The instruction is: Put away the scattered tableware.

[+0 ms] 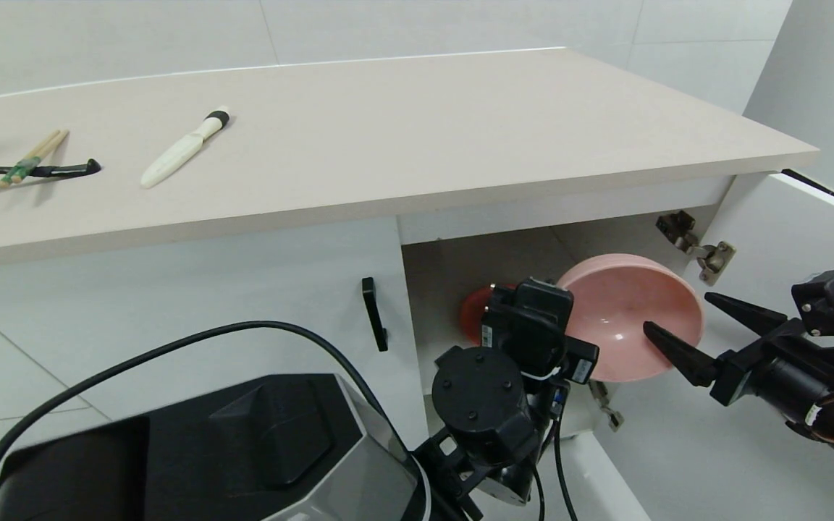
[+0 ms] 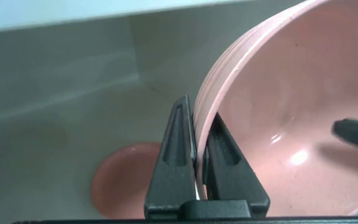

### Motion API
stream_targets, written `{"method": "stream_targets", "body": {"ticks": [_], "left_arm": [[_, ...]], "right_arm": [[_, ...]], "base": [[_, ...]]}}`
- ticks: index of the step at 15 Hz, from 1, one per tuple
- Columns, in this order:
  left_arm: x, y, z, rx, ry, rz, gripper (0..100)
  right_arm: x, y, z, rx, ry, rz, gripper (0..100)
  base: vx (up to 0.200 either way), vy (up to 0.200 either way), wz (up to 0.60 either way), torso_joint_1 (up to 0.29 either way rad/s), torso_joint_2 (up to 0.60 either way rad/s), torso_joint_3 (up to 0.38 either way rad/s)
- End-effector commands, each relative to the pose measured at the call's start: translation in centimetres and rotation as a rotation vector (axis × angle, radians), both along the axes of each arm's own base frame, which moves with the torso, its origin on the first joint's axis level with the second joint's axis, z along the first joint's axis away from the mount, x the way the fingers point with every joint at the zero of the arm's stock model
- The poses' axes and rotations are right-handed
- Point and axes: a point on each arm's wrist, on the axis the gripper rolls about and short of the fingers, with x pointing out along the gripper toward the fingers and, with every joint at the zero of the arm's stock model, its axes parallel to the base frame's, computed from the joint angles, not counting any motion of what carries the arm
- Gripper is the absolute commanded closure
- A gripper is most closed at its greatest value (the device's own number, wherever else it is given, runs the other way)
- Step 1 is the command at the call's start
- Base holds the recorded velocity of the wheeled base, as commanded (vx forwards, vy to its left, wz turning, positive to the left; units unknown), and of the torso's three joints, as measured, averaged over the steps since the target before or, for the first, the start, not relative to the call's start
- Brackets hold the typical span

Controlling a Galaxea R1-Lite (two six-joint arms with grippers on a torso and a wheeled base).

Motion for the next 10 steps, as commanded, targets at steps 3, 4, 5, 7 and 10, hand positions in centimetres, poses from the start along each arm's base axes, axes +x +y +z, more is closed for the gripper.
{"method": "stream_targets", "body": {"ticks": [3,4,5,7,10], "left_arm": [[0.0,-0.2,0.3,-0.014,-0.009,-0.001,100],[0.1,-0.3,0.1,-0.008,-0.005,-0.001,100],[0.1,-0.3,-0.2,-0.003,-0.002,-0.001,100],[0.2,-0.4,-0.7,0.006,0.004,-0.001,100],[0.2,-0.4,-0.4,-0.001,0.001,-0.002,0]], "right_arm": [[-0.4,0.1,0.5,0.004,-0.023,0.010,100],[-0.8,0.7,0.6,0.008,-0.029,0.042,100],[-1.2,1.5,0.7,0.009,-0.034,0.084,100],[-1.5,1.9,0.9,0.012,-0.043,0.107,100],[-1.4,1.8,0.9,0.011,-0.040,0.102,100]], "base": [[0.000,0.000,0.00,0.000,0.00,0.000],[0.000,0.000,0.00,0.000,0.00,0.000],[0.000,0.000,0.00,0.000,0.00,0.000],[0.000,0.000,0.00,0.000,0.00,0.000],[0.000,0.000,0.00,0.000,0.00,0.000]]}}
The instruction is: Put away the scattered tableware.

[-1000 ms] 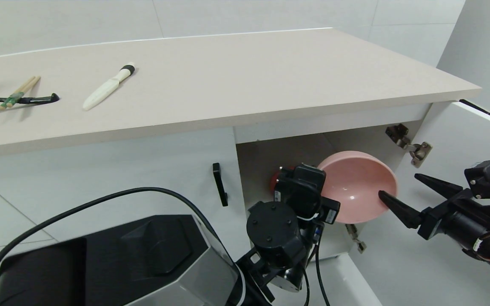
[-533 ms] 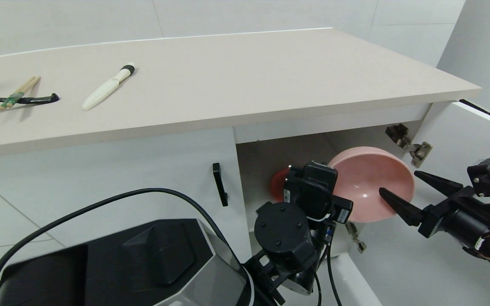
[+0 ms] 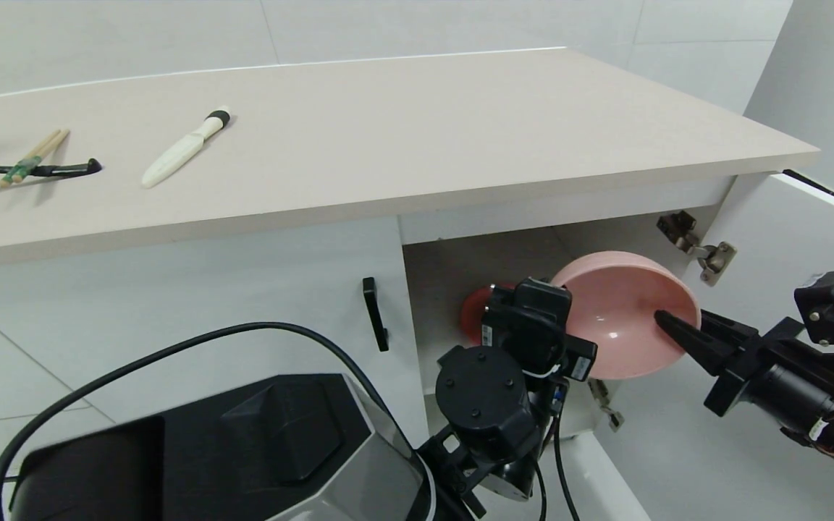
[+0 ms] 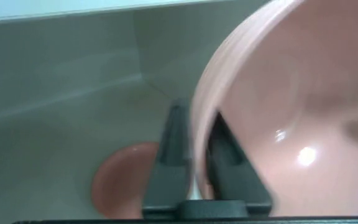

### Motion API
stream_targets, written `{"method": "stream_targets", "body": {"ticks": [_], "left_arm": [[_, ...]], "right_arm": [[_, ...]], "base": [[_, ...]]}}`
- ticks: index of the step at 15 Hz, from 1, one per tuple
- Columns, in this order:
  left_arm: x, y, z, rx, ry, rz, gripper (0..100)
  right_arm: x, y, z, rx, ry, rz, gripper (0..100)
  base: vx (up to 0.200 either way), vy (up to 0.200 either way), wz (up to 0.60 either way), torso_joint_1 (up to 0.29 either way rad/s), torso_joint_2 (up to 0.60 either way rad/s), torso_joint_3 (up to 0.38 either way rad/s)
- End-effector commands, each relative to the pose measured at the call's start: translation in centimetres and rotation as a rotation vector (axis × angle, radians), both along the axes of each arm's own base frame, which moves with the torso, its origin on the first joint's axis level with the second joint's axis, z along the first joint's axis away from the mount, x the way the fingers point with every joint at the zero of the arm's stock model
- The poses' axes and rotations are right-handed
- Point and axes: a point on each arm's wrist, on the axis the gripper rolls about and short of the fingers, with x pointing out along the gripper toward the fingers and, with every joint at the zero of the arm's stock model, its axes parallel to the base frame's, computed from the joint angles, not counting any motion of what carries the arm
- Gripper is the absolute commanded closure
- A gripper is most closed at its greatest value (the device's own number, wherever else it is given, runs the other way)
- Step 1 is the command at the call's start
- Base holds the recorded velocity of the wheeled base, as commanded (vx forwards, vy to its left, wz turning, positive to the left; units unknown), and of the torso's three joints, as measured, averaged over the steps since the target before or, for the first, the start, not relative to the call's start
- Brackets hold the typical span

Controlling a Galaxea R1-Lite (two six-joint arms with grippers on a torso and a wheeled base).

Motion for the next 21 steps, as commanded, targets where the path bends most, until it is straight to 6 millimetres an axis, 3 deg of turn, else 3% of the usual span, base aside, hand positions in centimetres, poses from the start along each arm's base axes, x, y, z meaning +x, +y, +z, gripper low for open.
{"method": "stream_targets", "body": {"ticks": [1,4,9,12,14,16,19,21], "left_arm": [[-0.1,0.0,0.2,-0.004,-0.002,-0.002,0],[-0.4,0.3,1.5,-0.039,-0.011,-0.010,0],[-4.0,1.6,3.5,-0.042,-0.003,-0.121,0],[-7.7,7.3,2.5,0.143,0.037,-0.356,0],[-8.4,9.8,3.4,0.156,0.026,-0.407,0],[-9.2,13.1,4.1,0.193,-0.010,-0.570,0],[-9.3,19.7,3.3,0.278,-0.002,-0.789,0],[-10.5,23.2,2.4,0.314,0.024,-0.944,0]], "right_arm": [[0.0,-0.1,0.1,0.002,-0.005,-0.006,100],[0.1,-0.2,0.0,0.000,0.001,-0.016,100],[0.4,-1.0,0.0,0.001,-0.003,-0.055,100],[0.4,-1.0,0.0,0.000,0.001,-0.055,100],[0.4,-1.0,-0.1,-0.001,0.004,-0.055,100],[0.2,-1.0,-0.2,-0.003,0.010,-0.055,100],[0.2,-1.0,-0.3,-0.005,0.015,-0.055,100],[0.3,-1.0,-0.5,-0.008,0.024,-0.055,100]], "base": [[0.000,0.000,0.00,0.000,0.00,0.000],[0.000,0.000,0.00,0.000,0.00,0.000],[0.000,0.000,0.00,0.000,0.00,0.000],[0.000,0.000,0.00,0.000,0.00,0.000],[0.000,0.000,0.00,0.000,0.00,0.000],[0.000,0.000,0.00,0.000,0.00,0.000],[0.000,0.000,0.00,0.000,0.00,0.000],[0.000,0.000,0.00,0.000,0.00,0.000]]}}
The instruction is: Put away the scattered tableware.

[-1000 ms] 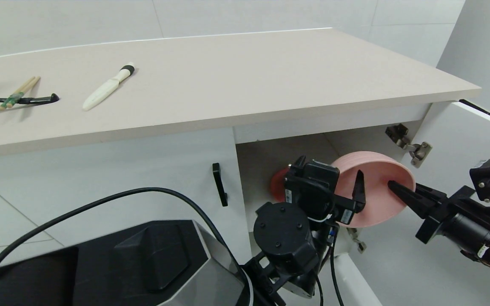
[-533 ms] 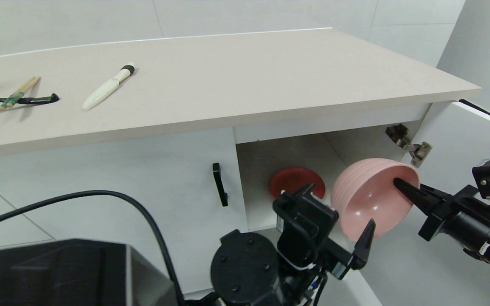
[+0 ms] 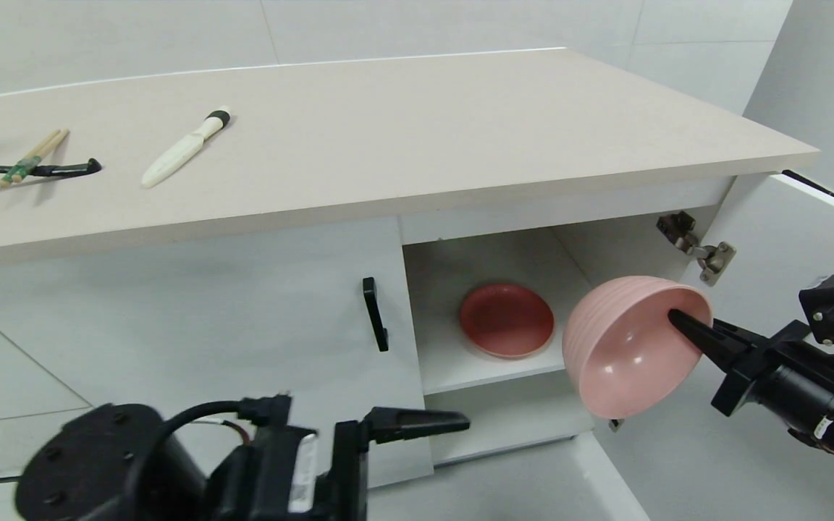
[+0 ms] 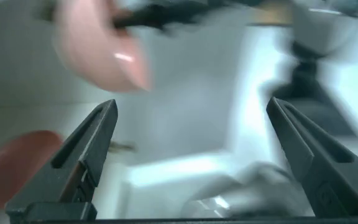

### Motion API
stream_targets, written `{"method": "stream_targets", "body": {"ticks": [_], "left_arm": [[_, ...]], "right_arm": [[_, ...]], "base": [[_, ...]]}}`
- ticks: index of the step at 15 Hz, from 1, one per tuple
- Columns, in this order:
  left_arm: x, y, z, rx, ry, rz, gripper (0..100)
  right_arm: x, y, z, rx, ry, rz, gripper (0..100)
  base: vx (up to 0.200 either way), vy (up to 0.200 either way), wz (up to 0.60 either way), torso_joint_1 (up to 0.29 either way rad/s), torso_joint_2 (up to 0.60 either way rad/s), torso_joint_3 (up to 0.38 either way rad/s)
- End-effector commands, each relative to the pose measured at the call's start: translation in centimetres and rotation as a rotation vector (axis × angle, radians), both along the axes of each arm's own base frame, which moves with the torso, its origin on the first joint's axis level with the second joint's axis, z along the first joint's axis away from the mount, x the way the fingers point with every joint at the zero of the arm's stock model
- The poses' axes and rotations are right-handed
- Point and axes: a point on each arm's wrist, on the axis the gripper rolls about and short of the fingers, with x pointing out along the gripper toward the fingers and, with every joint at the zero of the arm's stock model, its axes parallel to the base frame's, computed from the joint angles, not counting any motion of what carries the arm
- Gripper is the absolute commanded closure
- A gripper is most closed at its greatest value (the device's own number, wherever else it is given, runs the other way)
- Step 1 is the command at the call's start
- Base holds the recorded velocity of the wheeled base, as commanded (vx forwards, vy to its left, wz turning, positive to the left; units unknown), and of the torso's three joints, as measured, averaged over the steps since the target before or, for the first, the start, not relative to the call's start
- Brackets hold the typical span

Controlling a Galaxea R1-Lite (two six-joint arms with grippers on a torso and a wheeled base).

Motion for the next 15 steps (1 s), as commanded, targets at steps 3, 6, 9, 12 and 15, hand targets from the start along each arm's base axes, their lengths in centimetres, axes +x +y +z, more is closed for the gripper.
{"method": "stream_targets", "body": {"ticks": [3,6,9,12,15], "left_arm": [[-3.8,6.0,2.3,-0.072,-0.102,-0.012,0],[-5.5,10.3,4.9,-0.161,-0.256,0.264,0],[-11.1,13.7,2.9,-0.102,-0.147,0.509,0],[-14.4,15.2,-0.3,-0.060,-0.062,0.754,0],[-15.7,15.6,-1.6,-0.089,-0.050,0.998,0]], "right_arm": [[0.1,0.0,-0.5,-0.007,0.022,0.000,100],[0.1,0.0,-0.8,-0.012,0.038,0.000,100],[0.3,0.2,-1.6,-0.023,0.076,0.003,100],[0.2,0.4,-2.6,-0.038,0.123,0.016,100],[-0.3,0.3,-3.9,-0.049,0.197,0.017,100]], "base": [[0.000,0.000,0.00,0.000,0.00,0.000],[0.000,0.000,0.00,0.000,0.00,0.000],[0.000,0.000,0.00,0.000,0.00,0.000],[0.000,0.000,0.00,0.000,0.00,0.000],[0.000,0.000,0.00,0.000,0.00,0.000]]}}
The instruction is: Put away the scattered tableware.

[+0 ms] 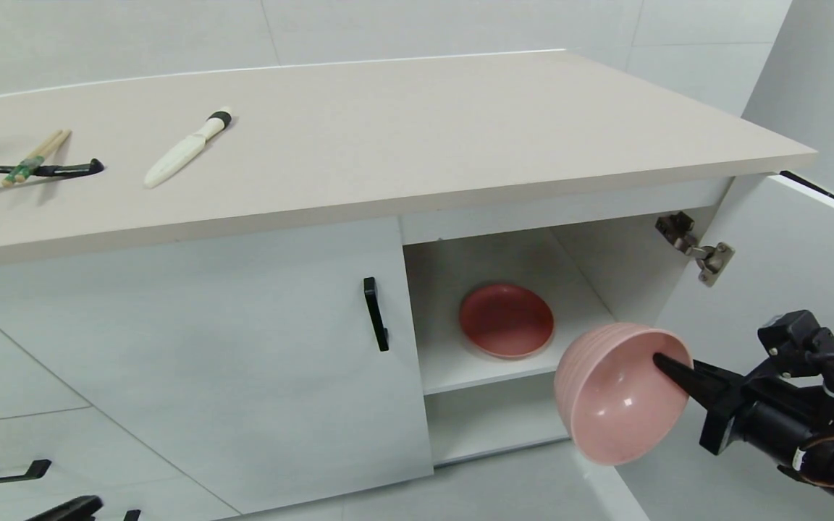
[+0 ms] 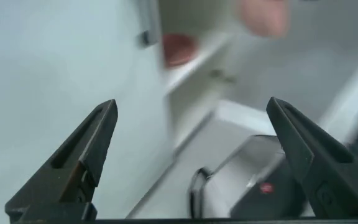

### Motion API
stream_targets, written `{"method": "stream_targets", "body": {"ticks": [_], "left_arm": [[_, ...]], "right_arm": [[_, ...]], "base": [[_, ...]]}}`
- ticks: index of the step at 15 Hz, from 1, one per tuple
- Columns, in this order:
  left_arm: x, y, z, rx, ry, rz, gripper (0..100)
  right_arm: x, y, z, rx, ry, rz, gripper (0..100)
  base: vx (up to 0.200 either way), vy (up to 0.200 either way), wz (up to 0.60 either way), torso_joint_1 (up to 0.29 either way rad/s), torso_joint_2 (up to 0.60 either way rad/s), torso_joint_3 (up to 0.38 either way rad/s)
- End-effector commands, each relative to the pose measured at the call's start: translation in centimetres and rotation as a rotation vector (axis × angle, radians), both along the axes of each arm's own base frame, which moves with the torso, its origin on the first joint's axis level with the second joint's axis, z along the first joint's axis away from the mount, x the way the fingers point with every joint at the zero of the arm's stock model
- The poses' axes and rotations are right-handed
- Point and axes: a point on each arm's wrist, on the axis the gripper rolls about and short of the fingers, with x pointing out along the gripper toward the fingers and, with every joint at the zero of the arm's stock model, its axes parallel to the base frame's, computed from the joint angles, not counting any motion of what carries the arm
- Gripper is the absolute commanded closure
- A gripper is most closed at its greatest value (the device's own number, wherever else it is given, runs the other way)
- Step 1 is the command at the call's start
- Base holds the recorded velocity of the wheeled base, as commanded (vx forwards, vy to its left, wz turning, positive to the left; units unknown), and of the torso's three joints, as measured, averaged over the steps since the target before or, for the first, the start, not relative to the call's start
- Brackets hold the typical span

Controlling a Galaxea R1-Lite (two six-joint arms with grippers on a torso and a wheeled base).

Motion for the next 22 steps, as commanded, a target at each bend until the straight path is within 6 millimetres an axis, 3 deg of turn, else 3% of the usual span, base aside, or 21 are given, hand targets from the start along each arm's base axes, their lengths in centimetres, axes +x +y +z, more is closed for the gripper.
{"method": "stream_targets", "body": {"ticks": [1,5,7,9,13,16,22], "left_arm": [[-4.0,0.6,-2.4,-0.110,-0.131,0.255,0],[-4.3,0.7,-2.6,-0.137,-0.151,0.339,0],[-4.3,1.0,-2.5,-0.062,-0.201,0.489,0],[-4.0,1.2,-4.2,0.015,-0.057,0.608,0],[-4.0,1.3,-4.5,-0.028,-0.005,0.616,0],[-4.0,1.3,-4.5,-0.026,-0.005,0.616,0],[-4.0,1.3,-4.5,-0.028,-0.005,0.617,0]], "right_arm": [[0.2,0.3,-0.7,-0.008,0.035,0.010,100],[0.8,0.2,-1.8,0.034,0.115,-0.053,100],[2.3,0.6,-2.8,0.095,0.175,-0.119,100],[4.4,1.3,-2.7,0.109,0.138,-0.116,100],[8.4,2.7,-2.1,0.147,0.045,-0.095,100],[10.2,3.3,-3.0,0.146,0.047,-0.095,100],[12.4,4.1,-0.9,0.173,-0.025,-0.086,100]], "base": [[0.000,0.000,0.00,0.000,0.00,0.000],[0.000,0.000,0.00,0.000,0.00,0.000],[0.000,0.000,0.00,0.000,0.00,0.000],[0.000,0.000,0.00,0.000,0.00,0.000],[0.000,0.000,0.00,0.000,0.00,0.000],[0.000,0.000,0.00,0.000,0.00,0.000],[0.000,0.000,0.00,0.000,0.00,0.000]]}}
